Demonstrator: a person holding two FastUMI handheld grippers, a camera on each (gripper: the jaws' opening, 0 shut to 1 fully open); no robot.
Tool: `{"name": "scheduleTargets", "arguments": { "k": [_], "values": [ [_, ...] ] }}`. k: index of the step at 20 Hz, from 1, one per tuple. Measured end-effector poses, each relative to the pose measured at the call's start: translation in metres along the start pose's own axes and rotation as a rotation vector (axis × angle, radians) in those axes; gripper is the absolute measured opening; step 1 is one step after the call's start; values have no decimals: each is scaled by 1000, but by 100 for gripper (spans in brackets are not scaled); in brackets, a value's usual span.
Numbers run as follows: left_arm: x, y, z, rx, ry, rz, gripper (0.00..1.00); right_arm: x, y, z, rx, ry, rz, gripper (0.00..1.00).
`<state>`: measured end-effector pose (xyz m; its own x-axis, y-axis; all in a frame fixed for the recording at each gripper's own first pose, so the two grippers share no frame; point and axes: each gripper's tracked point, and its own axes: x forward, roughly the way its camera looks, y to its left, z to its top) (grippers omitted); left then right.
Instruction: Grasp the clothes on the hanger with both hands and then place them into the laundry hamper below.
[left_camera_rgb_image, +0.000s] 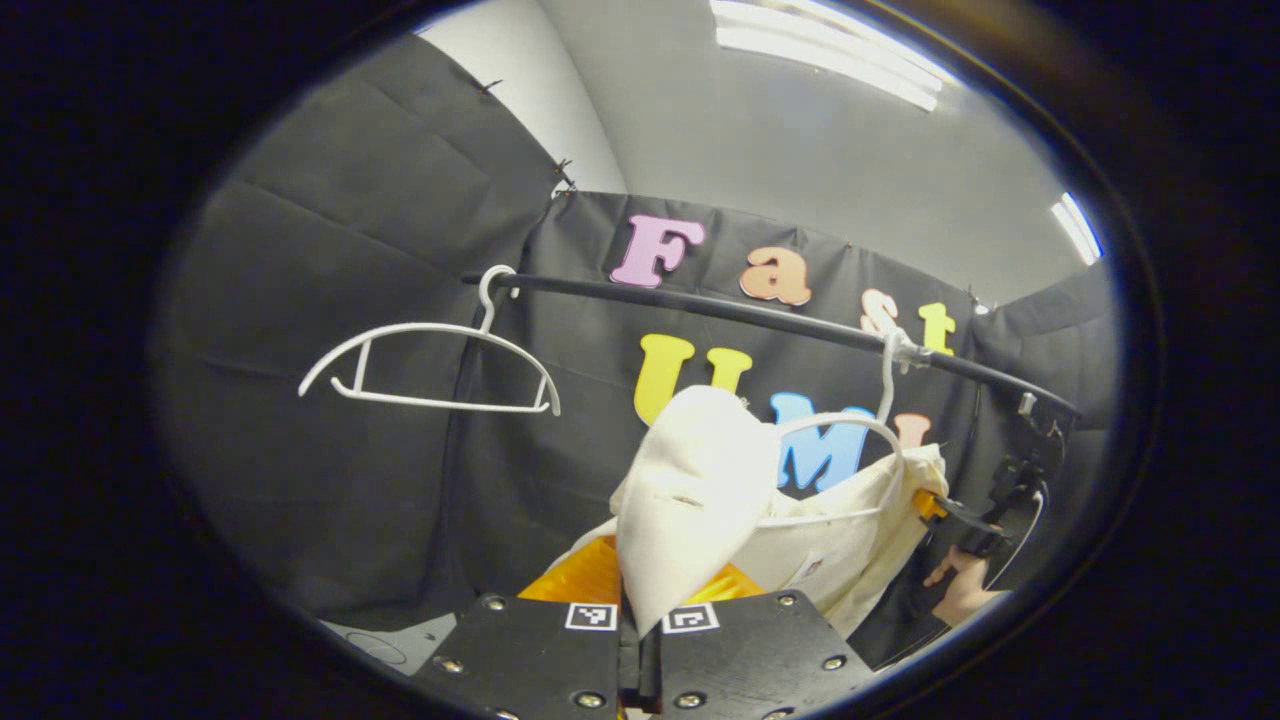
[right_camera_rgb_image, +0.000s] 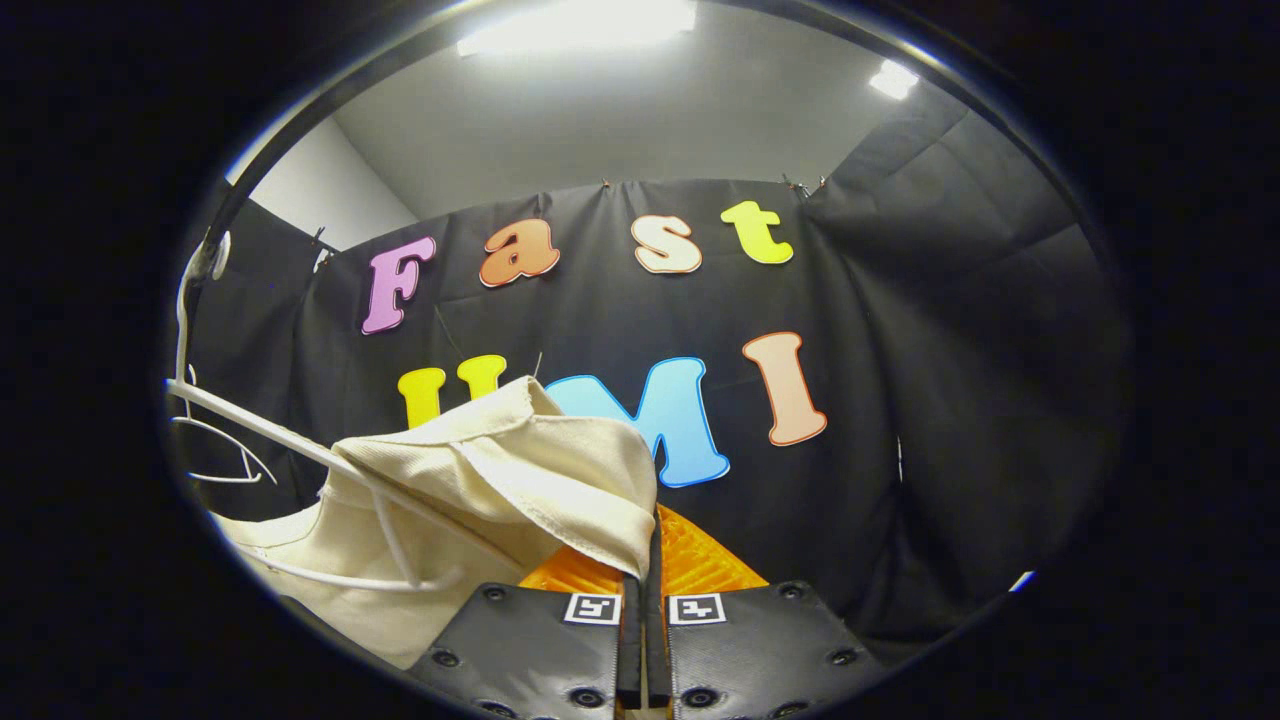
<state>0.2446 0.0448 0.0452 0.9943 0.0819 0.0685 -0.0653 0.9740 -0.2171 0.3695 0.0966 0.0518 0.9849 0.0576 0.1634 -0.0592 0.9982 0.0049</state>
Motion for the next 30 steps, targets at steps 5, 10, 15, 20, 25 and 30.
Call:
{"name": "scheduleTargets", "arguments": {
  "k": [5,10,15,20,25,30],
  "values": [
    [2,-1,7,-93,33,-75,2,7,3,-14,-47,36,14,4],
    [-13,-5,5,36,120,-104,1,2,10,-12,-54,31,35,3],
    [-31,-18,1,12,148,-154,1,-5,11,-19,-58,48,38,3],
    [-45,-32,24,66,103,-238,2,-7,7,-20,-70,48,34,3],
    [-31,6,31,-63,63,-164,2,-6,5,-27,-85,60,36,3],
    [-9,35,5,-97,104,-92,2,-9,11,-45,-126,91,61,3]
  ]
}}
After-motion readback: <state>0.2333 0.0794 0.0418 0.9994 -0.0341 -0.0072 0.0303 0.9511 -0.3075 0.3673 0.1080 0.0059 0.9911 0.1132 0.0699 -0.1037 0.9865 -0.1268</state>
